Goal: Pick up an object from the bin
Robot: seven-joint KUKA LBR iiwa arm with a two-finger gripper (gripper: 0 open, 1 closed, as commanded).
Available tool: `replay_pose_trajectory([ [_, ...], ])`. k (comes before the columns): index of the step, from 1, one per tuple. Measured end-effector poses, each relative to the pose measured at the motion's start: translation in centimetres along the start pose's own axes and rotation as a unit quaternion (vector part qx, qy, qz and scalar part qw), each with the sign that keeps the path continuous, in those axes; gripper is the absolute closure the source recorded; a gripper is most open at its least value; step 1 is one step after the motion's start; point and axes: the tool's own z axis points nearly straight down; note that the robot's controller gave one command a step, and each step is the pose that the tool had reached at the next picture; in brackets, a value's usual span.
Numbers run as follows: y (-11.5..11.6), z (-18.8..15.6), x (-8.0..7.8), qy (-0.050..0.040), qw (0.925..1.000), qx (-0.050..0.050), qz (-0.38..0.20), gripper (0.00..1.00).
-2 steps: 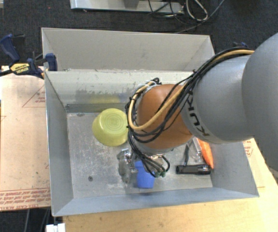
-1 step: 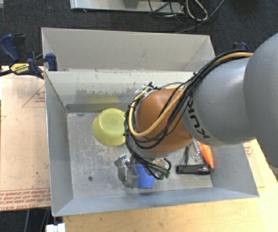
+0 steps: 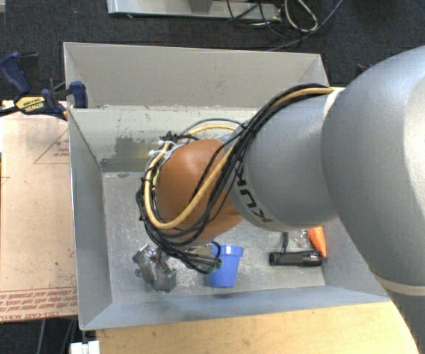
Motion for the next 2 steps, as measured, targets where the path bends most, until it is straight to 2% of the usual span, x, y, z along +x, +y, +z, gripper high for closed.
replay_pose_trajectory([
  [1, -9.8, -0.7, 3.0, 0.0019, 0.9998, 0.004, -0.022, 1.00],
  [2, -2.1, -3.4, -0.3, -0.0028, 1.0000, -0.003, -0.008, 1.00],
])
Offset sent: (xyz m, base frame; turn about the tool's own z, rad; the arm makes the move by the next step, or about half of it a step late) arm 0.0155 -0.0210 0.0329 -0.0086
